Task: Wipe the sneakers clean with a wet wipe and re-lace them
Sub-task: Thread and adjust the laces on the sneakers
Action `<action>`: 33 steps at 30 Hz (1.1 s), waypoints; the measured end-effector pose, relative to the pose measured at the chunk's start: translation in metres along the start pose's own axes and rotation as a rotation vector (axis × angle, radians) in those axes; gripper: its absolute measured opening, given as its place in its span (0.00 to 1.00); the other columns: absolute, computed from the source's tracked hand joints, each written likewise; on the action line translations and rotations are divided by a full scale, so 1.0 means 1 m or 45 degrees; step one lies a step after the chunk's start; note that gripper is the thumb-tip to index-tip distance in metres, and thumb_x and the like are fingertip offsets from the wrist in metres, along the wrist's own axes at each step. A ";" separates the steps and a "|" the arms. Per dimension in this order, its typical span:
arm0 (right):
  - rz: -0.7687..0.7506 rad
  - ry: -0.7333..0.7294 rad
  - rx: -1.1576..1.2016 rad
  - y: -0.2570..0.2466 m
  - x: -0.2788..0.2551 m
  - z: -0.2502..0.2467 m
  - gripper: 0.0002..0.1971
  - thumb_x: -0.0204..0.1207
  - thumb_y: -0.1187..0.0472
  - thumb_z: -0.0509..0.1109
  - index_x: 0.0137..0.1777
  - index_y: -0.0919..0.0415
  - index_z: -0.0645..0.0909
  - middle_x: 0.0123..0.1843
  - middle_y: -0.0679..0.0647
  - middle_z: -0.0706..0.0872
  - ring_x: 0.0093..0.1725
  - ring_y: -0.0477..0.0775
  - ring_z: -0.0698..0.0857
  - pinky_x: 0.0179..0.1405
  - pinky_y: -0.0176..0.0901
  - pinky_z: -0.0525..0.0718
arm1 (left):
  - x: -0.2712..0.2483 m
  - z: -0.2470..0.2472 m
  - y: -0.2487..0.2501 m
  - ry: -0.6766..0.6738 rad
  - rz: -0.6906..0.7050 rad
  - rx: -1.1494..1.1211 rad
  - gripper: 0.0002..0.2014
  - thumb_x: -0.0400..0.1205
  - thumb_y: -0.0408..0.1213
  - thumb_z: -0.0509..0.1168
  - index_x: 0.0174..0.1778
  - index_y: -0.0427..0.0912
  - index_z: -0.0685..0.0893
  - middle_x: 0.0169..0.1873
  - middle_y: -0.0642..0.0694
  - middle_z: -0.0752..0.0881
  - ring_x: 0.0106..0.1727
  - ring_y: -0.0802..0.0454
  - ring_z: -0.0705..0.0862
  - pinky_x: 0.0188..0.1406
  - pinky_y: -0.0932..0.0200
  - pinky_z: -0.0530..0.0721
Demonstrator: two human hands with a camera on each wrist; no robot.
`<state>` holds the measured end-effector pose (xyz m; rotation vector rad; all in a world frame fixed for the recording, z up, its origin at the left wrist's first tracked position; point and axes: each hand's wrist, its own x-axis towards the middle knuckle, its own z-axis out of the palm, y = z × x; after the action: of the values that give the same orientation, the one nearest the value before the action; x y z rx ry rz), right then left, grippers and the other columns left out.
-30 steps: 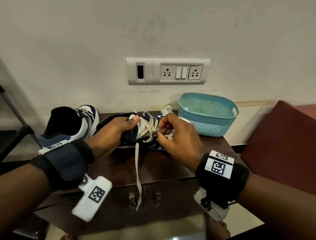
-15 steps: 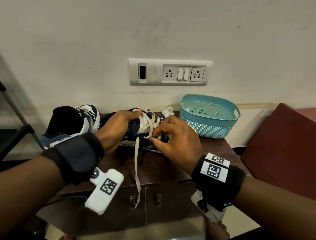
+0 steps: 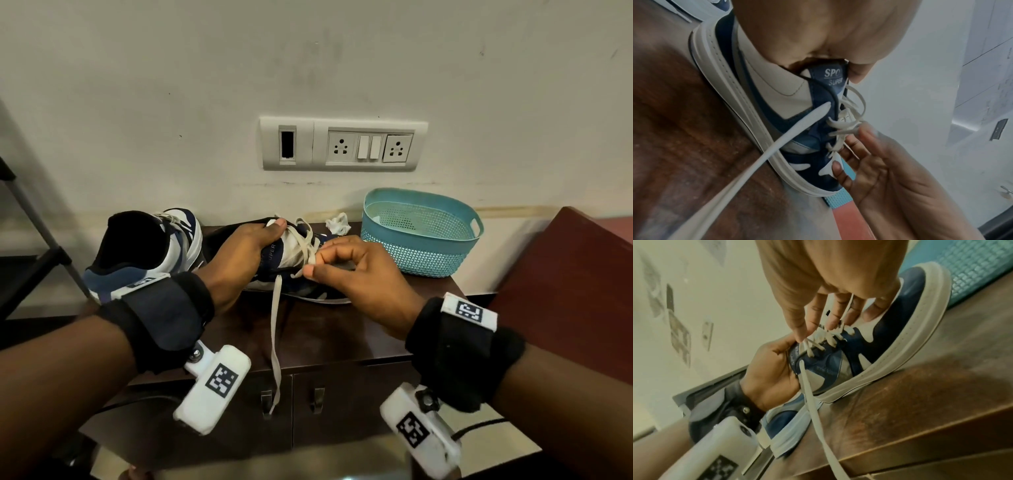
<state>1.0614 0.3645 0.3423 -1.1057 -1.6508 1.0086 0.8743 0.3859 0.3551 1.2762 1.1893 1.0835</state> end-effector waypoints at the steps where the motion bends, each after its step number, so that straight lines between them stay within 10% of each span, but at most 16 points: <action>1: 0.062 -0.033 0.159 -0.002 -0.001 -0.002 0.05 0.75 0.68 0.80 0.38 0.65 0.89 0.40 0.50 0.88 0.41 0.42 0.86 0.42 0.31 0.84 | 0.000 0.000 0.000 -0.011 0.006 -0.005 0.20 0.92 0.43 0.56 0.53 0.33 0.90 0.52 0.30 0.91 0.55 0.33 0.90 0.63 0.41 0.85; 5: 0.105 -0.091 0.310 -0.005 -0.003 -0.006 0.04 0.76 0.71 0.78 0.40 0.66 0.88 0.38 0.46 0.88 0.39 0.39 0.87 0.38 0.27 0.83 | 0.000 -0.001 0.000 -0.030 0.024 -0.020 0.19 0.92 0.42 0.56 0.51 0.35 0.90 0.53 0.29 0.91 0.53 0.39 0.91 0.62 0.46 0.86; 10: -0.194 -0.118 -0.657 0.009 0.001 -0.011 0.11 0.69 0.50 0.85 0.45 0.49 0.86 0.53 0.47 0.81 0.56 0.45 0.79 0.56 0.35 0.77 | 0.002 -0.001 0.000 -0.012 -0.009 -0.057 0.21 0.91 0.42 0.58 0.40 0.41 0.93 0.41 0.37 0.92 0.45 0.41 0.91 0.53 0.48 0.86; 15: -0.322 -0.006 -0.998 0.014 0.001 -0.001 0.11 0.73 0.47 0.81 0.47 0.50 0.83 0.51 0.47 0.76 0.54 0.45 0.71 0.48 0.38 0.69 | 0.000 0.000 0.001 -0.022 -0.022 -0.083 0.19 0.91 0.43 0.58 0.50 0.34 0.90 0.46 0.31 0.92 0.48 0.35 0.91 0.52 0.44 0.90; 18: -0.298 0.014 -0.906 0.011 0.004 0.005 0.09 0.77 0.50 0.78 0.40 0.51 0.83 0.48 0.48 0.77 0.52 0.47 0.71 0.45 0.37 0.67 | -0.003 0.000 0.001 -0.060 -0.019 -0.108 0.20 0.92 0.42 0.56 0.47 0.35 0.89 0.40 0.35 0.92 0.39 0.42 0.92 0.36 0.51 0.92; 24: -0.062 0.009 -0.243 0.017 0.008 0.004 0.08 0.73 0.60 0.82 0.36 0.61 0.89 0.44 0.47 0.82 0.48 0.45 0.82 0.52 0.42 0.81 | -0.003 -0.004 -0.006 -0.079 0.072 -0.042 0.20 0.92 0.41 0.53 0.56 0.33 0.89 0.48 0.35 0.93 0.49 0.44 0.92 0.53 0.55 0.89; 29: -0.125 -0.213 -0.581 0.001 0.007 -0.006 0.10 0.71 0.53 0.84 0.32 0.48 0.86 0.46 0.46 0.83 0.52 0.47 0.82 0.54 0.45 0.81 | -0.003 -0.006 -0.006 -0.095 0.039 -0.045 0.18 0.92 0.40 0.55 0.54 0.35 0.88 0.46 0.40 0.93 0.48 0.48 0.92 0.49 0.58 0.89; 33: -0.067 -0.231 -0.375 -0.018 0.018 -0.037 0.06 0.75 0.59 0.82 0.40 0.60 0.92 0.38 0.53 0.93 0.39 0.47 0.90 0.43 0.44 0.89 | -0.001 -0.015 -0.003 -0.133 0.006 -0.026 0.21 0.91 0.41 0.56 0.63 0.25 0.85 0.57 0.29 0.90 0.59 0.31 0.89 0.68 0.38 0.83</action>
<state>1.0881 0.3825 0.3738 -1.1809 -2.0128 0.8710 0.8592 0.3859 0.3526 1.3046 1.0949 1.0174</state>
